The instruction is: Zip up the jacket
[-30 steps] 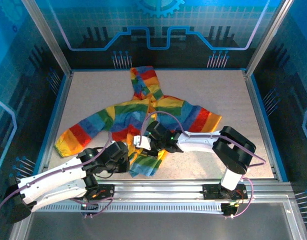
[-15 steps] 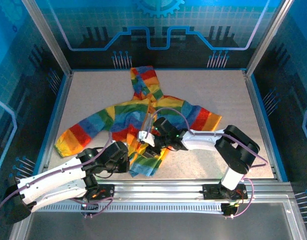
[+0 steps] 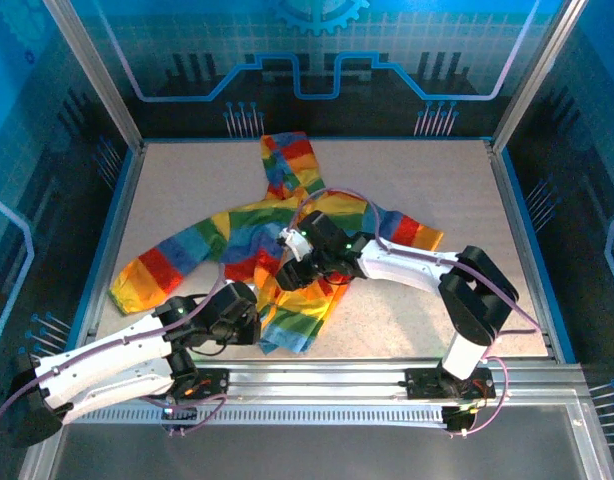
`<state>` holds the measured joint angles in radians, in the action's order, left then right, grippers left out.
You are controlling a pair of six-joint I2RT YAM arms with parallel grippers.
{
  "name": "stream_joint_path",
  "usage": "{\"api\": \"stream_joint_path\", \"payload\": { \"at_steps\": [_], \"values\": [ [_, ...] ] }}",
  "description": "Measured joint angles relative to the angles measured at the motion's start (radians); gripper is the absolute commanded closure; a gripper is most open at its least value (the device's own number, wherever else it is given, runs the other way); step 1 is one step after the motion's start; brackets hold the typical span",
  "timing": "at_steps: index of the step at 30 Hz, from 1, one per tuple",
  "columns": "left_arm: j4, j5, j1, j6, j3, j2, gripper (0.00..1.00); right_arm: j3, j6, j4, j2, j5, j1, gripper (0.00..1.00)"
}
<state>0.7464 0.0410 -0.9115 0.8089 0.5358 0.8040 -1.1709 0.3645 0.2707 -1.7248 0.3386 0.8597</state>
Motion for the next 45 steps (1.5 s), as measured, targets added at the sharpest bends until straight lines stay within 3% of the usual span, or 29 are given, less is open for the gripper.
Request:
{"api": "stream_joint_path", "payload": {
  "at_steps": [9, 15, 45],
  "values": [
    [-0.044, 0.0, 0.0, 0.0, -0.004, 0.008, 1.0, -0.272, 0.064, 0.335, -0.137, -0.053, 0.056, 0.59],
    [-0.076, 0.0, 0.0, -0.007, -0.011, 0.052, 1.0, -0.323, 0.069, 0.439, -0.211, -0.055, 0.083, 0.54],
    [-0.124, -0.011, 0.0, -0.003, -0.082, 0.038, 1.0, -0.428, 0.047, 0.537, -0.361, -0.068, 0.125, 0.52]
  ]
}}
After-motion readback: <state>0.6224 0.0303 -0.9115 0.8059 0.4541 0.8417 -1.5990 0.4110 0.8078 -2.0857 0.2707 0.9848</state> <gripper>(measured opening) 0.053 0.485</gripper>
